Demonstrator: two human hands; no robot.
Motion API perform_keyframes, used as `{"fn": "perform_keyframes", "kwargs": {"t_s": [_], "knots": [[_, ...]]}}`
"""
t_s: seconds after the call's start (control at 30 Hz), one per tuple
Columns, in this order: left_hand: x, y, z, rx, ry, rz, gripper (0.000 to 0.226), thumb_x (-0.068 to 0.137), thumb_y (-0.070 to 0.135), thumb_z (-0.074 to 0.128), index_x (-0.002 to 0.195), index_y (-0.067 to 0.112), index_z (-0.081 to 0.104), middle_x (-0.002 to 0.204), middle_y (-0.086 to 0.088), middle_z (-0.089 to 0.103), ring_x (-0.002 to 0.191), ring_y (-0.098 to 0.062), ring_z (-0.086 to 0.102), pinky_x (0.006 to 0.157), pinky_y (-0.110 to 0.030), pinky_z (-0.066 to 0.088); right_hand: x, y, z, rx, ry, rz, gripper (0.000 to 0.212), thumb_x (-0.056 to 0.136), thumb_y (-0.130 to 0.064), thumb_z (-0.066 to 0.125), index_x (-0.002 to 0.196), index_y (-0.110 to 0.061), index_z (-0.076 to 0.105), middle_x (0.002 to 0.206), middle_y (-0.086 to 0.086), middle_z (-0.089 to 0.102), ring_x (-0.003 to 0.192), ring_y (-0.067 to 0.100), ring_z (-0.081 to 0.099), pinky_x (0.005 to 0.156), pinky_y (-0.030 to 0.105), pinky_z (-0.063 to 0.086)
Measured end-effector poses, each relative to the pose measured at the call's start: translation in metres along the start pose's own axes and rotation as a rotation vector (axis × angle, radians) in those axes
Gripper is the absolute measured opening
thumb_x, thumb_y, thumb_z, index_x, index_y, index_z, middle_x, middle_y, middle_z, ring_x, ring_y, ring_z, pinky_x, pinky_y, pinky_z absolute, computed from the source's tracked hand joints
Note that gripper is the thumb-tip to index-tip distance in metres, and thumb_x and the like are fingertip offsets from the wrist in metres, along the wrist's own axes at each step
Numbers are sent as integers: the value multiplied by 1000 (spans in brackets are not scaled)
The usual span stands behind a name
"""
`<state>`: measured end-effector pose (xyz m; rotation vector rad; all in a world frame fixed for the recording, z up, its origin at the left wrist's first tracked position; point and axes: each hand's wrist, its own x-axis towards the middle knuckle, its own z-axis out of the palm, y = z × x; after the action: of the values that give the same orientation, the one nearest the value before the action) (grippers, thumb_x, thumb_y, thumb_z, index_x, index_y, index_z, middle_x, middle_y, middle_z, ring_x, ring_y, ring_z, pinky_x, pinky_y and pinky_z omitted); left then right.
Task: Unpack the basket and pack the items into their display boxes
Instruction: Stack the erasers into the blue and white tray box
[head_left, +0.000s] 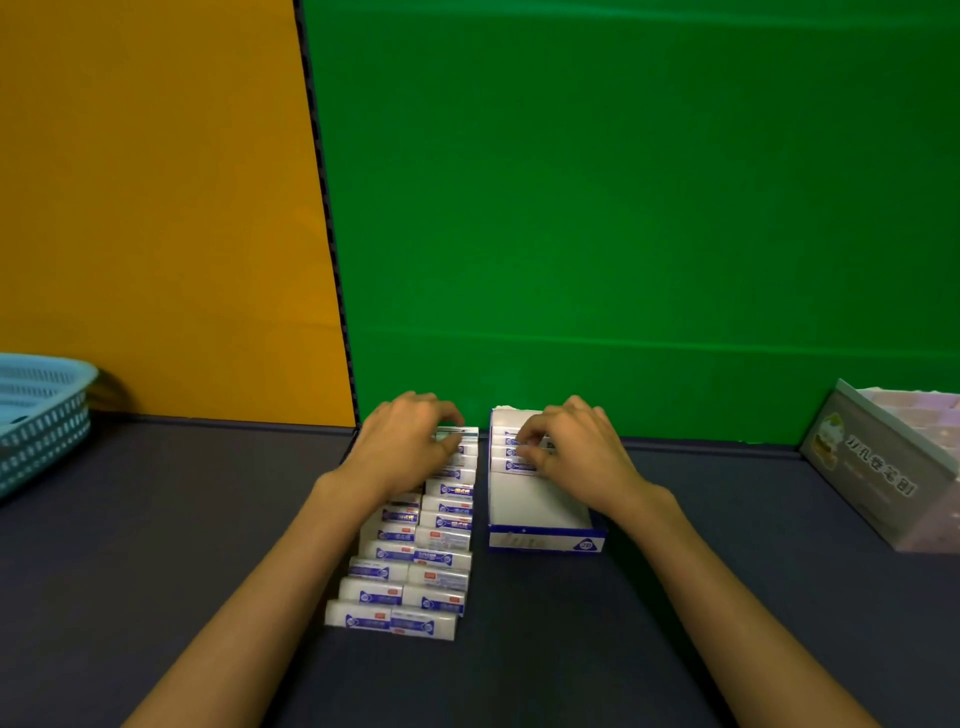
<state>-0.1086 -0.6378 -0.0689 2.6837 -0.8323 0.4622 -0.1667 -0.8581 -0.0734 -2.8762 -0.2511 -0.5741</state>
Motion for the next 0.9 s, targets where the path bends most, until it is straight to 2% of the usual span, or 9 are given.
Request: {"fn": "perform_keyframes", "kwargs": {"t_s": [0.27,0.4,0.67,0.73,0.9], "knots": [[-36,-50,-7,-26,-69,-71,26,95,42,60,118,33,65,110,4,64,106,-17,56,83,-35,48,11,-43,15,76,-39,-96,17,95,-37,61,106,-31,73,101,-12,69,102,16,48,86,36,38],[-42,-59,-3,-29,-78,-66,28,94,41,62,120,31,66,113,5,66,107,-17,57,85,-35,50,15,-56,23,23,-56,-116,18,96,-35,59,106,-30,73,99,-10,70,102,18,49,87,36,36],[-35,-63,0,3,-70,-2,17,95,39,62,106,30,71,105,6,67,98,-15,59,78,-33,50,22,-65,35,-86,-64,-106,16,94,-30,58,91,-29,74,91,-11,69,98,18,48,83,35,35],[-31,-64,1,1,-65,2,16,96,39,60,105,30,70,105,6,66,99,-16,58,77,-35,50,24,-64,38,-105,-40,-90,18,95,-29,56,94,-30,74,92,-10,69,97,18,48,82,35,35],[-11,-65,11,31,-49,-38,26,100,36,52,119,23,64,111,-1,64,105,-23,58,82,-36,48,40,-59,43,-162,-21,-17,24,100,-26,50,107,-25,72,103,-6,71,102,20,48,85,38,37]]}}
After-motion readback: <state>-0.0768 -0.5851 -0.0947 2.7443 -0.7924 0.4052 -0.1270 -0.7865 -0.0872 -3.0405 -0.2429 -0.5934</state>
